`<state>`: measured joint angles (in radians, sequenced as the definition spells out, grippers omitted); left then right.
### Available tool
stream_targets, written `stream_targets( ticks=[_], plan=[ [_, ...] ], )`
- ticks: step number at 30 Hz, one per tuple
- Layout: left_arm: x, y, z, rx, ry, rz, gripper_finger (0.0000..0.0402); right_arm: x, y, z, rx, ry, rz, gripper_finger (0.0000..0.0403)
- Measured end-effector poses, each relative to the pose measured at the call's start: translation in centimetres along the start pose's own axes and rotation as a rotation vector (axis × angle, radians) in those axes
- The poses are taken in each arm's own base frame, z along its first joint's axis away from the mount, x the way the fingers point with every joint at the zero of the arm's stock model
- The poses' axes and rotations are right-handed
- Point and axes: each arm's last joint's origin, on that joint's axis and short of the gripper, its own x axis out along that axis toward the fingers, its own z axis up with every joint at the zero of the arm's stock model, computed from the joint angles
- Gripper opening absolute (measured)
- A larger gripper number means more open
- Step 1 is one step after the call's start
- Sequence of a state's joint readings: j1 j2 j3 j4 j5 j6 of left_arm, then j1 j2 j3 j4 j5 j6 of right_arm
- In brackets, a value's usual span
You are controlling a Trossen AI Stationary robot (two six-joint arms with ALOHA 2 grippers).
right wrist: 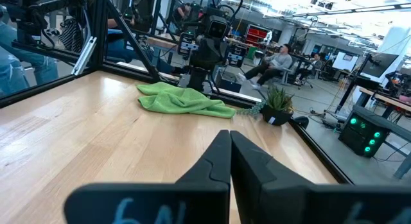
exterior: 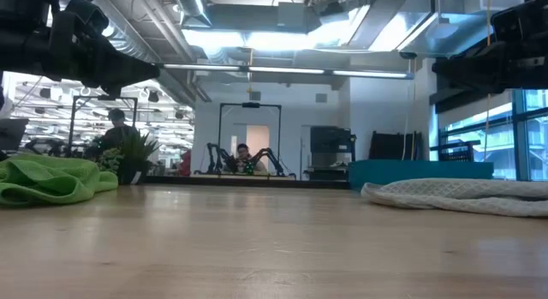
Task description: Roll microfiber towels into tight, uniform cylinder then place into a basket
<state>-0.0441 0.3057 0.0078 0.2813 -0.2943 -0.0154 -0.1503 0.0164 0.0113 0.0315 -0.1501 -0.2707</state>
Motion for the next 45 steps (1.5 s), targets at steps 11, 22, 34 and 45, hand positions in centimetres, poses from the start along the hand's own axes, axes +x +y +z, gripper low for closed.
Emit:
stream_targets(
  ticks=[11, 22, 34, 45],
  plan=[
    [0.0, 0.0, 0.0, 0.0, 0.0, 0.0, 0.0027, 0.0, 0.0, 0.0, 0.0, -0.001, 0.0, 0.0006],
    [0.0, 0.0, 0.2, -0.128, -0.025, -0.002, 0.0027, 0.0, 0.0, 0.0, 0.343, -0.002, 0.007, 0.0006],
    [-0.1, 0.0, 1.7, -0.22, -0.169, -0.017, 0.0026, 0.0, 0.0, 0.0, 0.344, -0.002, 0.007, 0.0006],
    [-0.4, -0.1, 8.1, -0.225, -0.203, -0.032, 0.0001, 0.0, 0.0, 0.1, 0.339, -0.011, 0.007, 0.0006]
  ],
)
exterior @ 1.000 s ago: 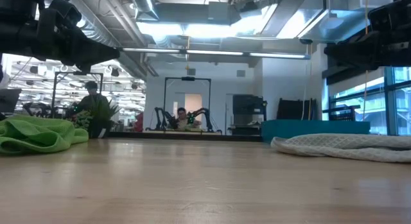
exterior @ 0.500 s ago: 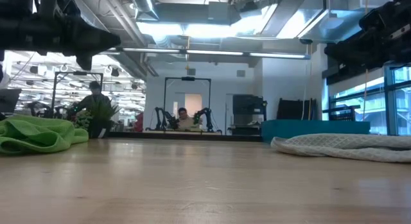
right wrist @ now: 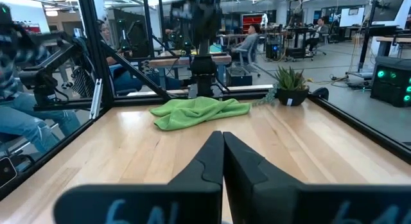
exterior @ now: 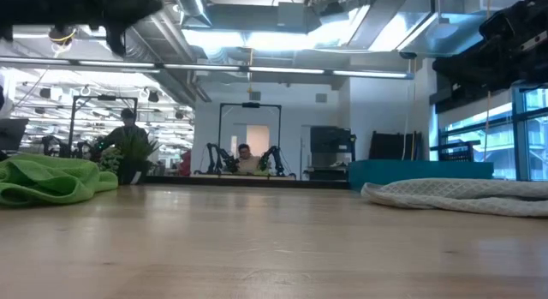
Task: Roll microfiber towels into tight, uniform cylinder then place into a basket
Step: Fold the gray microfiber cloth
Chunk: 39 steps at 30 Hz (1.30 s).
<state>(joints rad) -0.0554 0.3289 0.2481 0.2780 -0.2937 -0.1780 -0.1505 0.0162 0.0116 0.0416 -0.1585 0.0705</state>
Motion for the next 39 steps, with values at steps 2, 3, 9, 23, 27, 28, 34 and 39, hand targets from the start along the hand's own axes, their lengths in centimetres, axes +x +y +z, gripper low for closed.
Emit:
stream_targets(
  ticks=[2, 3, 9, 23, 27, 28, 34, 39],
  plan=[
    [0.5, -0.6, 2.1, 0.013, 0.038, 0.003, 0.0001, 0.0, 0.0, 0.0, -0.004, 0.0, 0.0, 0.0006],
    [0.8, -0.9, 3.1, 0.025, 0.062, 0.007, 0.0001, 0.0, 0.0, 0.0, -0.013, 0.001, 0.0, 0.0006],
    [4.6, -2.5, 5.7, 0.179, 0.32, 0.041, 0.0, 0.0, 0.0, 0.0, -0.103, 0.001, 0.001, 0.0006],
    [13.8, -6.0, -0.2, 0.486, 0.728, -0.086, 0.0, -0.6, 0.3, 3.1, -0.194, -0.053, 0.0, 0.0006],
    [15.4, -7.1, -3.1, 0.525, 0.806, -0.119, 0.0, -1.4, 0.6, 4.9, -0.217, -0.02, 0.0, 0.0006],
    [15.8, -7.4, -3.7, 0.531, 0.821, -0.127, 0.0, -1.7, 0.7, 5.5, -0.212, -0.005, 0.001, 0.0006],
    [18.8, -9.2, -5.0, 0.454, 0.791, -0.081, 0.0013, -1.7, 0.9, 6.7, -0.173, 0.03, 0.042, 0.0006],
    [20.7, -10.6, -4.7, 0.457, 0.751, -0.105, 0.0048, -0.8, 0.8, 6.6, -0.169, 0.053, 0.067, 0.0006]
  ],
)
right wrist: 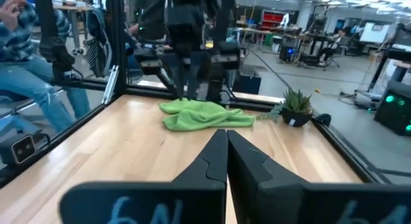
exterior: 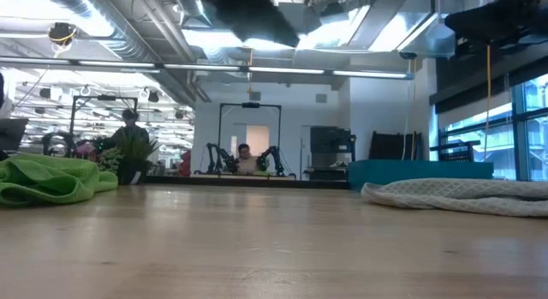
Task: Roll microfiber towels into tight, uniform cylinder then place into a basket
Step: Fold the gray microfiber cloth
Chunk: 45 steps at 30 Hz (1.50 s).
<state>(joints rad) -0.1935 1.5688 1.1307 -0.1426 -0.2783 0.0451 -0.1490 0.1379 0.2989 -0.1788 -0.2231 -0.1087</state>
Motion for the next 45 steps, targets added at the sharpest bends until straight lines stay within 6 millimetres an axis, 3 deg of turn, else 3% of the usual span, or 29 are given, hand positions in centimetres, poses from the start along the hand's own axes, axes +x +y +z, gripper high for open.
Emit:
stream_targets(
  ticks=[7, 17, 23, 28, 36, 45],
  plan=[
    [3.5, -1.0, -0.2, 0.079, -0.075, 0.004, 0.0071, 0.6, -0.2, 1.1, 0.008, 0.027, 0.018, 0.0006],
    [9.2, -2.2, -3.0, 0.164, -0.045, -0.057, 0.0066, 0.8, -0.4, 3.6, 0.052, 0.089, 0.075, 0.0006],
    [12.3, -2.1, -1.8, 0.155, -0.065, -0.096, 0.0066, 0.9, -0.5, 4.9, 0.062, 0.13, 0.081, 0.0006],
    [15.3, -2.2, -3.1, 0.141, 0.009, -0.133, 0.0058, 1.0, -0.6, 5.5, 0.061, 0.13, 0.081, 0.0006],
    [16.6, -1.7, -4.1, 0.138, 0.03, -0.164, 0.0049, 0.9, -0.6, 5.4, 0.066, 0.146, 0.082, 0.0006],
    [16.4, -2.0, -3.8, 0.141, 0.02, -0.142, 0.0053, 0.9, -0.6, 5.4, 0.065, 0.148, 0.082, 0.0006]
  ],
)
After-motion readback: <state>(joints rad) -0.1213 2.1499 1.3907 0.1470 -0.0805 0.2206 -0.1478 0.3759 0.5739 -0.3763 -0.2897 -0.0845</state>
